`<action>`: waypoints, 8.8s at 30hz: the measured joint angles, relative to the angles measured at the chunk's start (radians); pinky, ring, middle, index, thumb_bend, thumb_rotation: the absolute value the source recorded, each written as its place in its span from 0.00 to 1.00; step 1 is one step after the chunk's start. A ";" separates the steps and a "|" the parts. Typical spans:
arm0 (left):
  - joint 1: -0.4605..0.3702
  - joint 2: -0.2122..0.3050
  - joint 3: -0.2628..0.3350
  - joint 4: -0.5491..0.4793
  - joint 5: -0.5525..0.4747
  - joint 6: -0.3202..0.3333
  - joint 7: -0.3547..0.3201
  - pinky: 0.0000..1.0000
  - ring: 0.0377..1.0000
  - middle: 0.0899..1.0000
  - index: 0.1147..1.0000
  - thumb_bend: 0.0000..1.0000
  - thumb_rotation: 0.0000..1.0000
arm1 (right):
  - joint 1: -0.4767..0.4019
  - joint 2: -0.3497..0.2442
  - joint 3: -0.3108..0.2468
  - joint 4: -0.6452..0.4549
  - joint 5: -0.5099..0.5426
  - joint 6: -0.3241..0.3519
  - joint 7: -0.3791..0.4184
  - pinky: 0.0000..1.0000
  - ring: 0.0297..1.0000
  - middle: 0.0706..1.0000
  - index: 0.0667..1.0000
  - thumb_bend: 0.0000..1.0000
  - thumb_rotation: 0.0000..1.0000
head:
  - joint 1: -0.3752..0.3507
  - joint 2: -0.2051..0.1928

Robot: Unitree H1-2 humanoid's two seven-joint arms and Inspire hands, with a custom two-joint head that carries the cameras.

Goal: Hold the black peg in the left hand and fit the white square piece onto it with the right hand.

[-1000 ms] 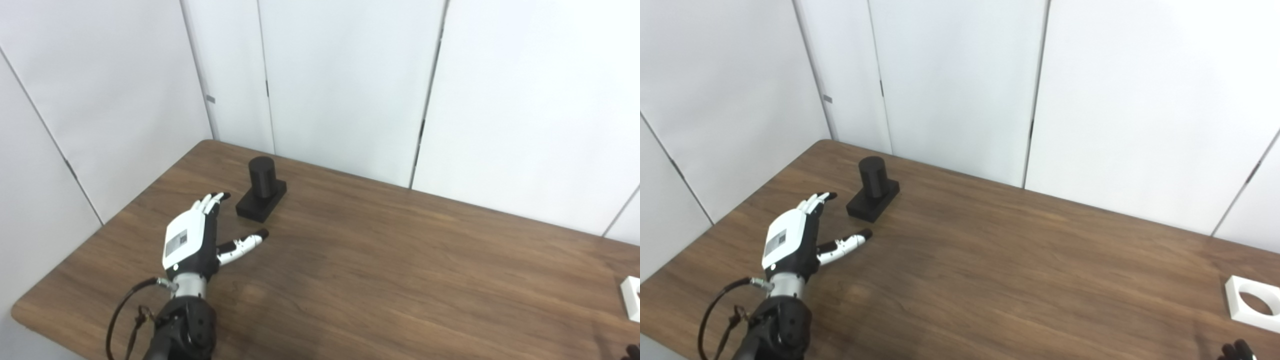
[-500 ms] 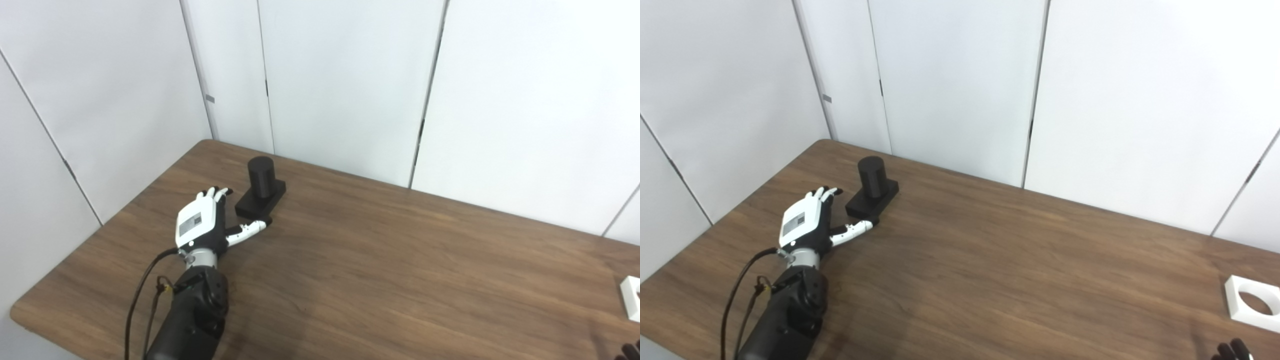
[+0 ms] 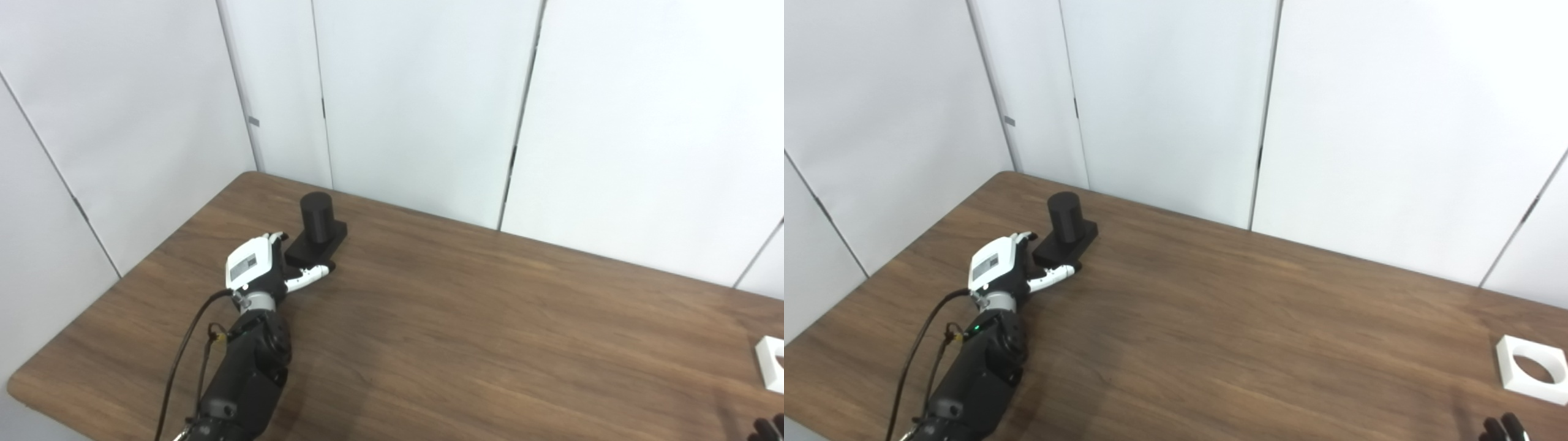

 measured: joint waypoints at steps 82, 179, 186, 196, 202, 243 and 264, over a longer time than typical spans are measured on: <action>0.072 0.083 -0.235 -0.104 0.021 -0.054 0.150 0.69 0.77 0.67 0.42 0.52 0.06 | 0.004 0.002 0.010 -0.036 -0.047 0.040 -0.029 1.00 1.00 0.96 0.99 0.63 1.00 | -0.034 0.038; 0.512 -0.040 -0.374 -0.835 0.153 -0.544 -0.394 0.80 0.84 0.84 0.66 1.00 0.48 | 0.028 0.017 0.121 -0.231 -0.150 0.267 -0.152 1.00 0.98 0.92 0.96 0.53 1.00 | -0.373 0.250; 0.511 -0.083 -0.321 -0.833 0.155 -0.543 -0.384 0.70 0.83 0.82 0.68 1.00 0.42 | 0.028 0.016 0.121 -0.216 -0.151 0.240 -0.151 1.00 0.97 0.91 0.95 0.51 1.00 | -0.365 0.249; 0.427 -0.082 -0.278 -0.781 0.189 -0.500 -0.428 0.78 0.85 0.82 0.70 0.97 0.42 | 0.027 0.015 0.121 -0.212 -0.154 0.232 -0.151 1.00 0.97 0.90 0.95 0.51 1.00 | -0.357 0.250; 0.379 -0.079 -0.290 -0.694 0.202 -0.485 -0.439 0.80 0.84 0.80 0.67 0.98 0.42 | 0.027 0.015 0.120 -0.212 -0.156 0.234 -0.151 1.00 0.97 0.91 0.95 0.50 1.00 | -0.357 0.253; 0.343 -0.080 -0.335 -0.715 0.143 -0.412 -0.489 0.77 0.83 0.80 0.68 0.97 0.54 | 0.027 0.015 0.101 -0.213 -0.128 0.240 -0.131 1.00 0.97 0.91 0.95 0.52 1.00 | -0.339 0.250; 0.405 -0.153 -0.347 -0.838 0.261 -0.379 -0.541 0.75 0.83 0.82 0.69 0.98 0.64 | 0.026 0.015 0.094 -0.207 -0.129 0.233 -0.121 1.00 0.97 0.91 0.96 0.52 1.00 | -0.333 0.256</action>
